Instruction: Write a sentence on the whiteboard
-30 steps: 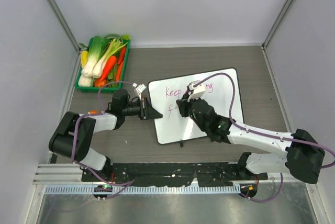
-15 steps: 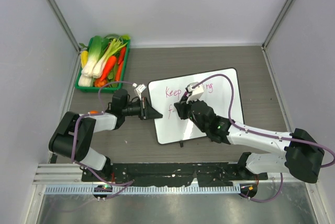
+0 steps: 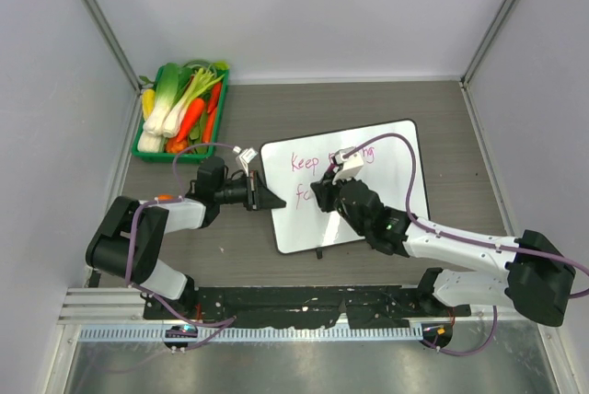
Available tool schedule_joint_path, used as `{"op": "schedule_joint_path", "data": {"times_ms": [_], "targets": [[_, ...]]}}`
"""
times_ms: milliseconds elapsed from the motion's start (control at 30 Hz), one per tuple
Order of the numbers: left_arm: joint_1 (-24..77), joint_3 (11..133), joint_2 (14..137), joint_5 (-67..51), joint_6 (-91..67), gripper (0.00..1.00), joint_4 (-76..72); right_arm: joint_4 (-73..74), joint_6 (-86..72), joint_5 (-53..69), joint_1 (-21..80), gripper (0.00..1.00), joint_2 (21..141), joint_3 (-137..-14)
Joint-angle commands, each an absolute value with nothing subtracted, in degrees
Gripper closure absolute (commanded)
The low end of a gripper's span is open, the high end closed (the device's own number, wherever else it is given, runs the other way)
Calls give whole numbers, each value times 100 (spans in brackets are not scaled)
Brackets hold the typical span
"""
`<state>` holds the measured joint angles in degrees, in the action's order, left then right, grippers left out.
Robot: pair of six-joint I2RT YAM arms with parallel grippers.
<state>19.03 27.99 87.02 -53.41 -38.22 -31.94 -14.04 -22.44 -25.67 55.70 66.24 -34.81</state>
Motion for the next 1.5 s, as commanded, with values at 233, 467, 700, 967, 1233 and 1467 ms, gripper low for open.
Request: {"op": "schedule_joint_path", "data": {"times_ms": [233,467,700,967,1233,1467], "targets": [[2021,2725,8895,-4271,-3155,100,-2435,-1556,-2048,-2962,5449,99,6741,-3849],[2030,2733,8895,-4271,-3147,100,-2435,-1600,-2065,-2638,5449,99,6829,-3911],[2030,2725,8886,-4271,-3155,100,-2435,-1775,-2276,-2285,5388,99,6469,-3718],[2021,2725,8877,-4263,-3146,100,-2435,-1608,-2180,-2478,5291,99,6477,-3718],[2021,2733,8895,-4271,-3155,100,-2426,-1626,-2215,-2487,5221,99,6618,-3595],[2022,2725,8886,-4263,-3155,100,-2426,-1547,-2241,-2479,5194,99,6645,-3524]]}}
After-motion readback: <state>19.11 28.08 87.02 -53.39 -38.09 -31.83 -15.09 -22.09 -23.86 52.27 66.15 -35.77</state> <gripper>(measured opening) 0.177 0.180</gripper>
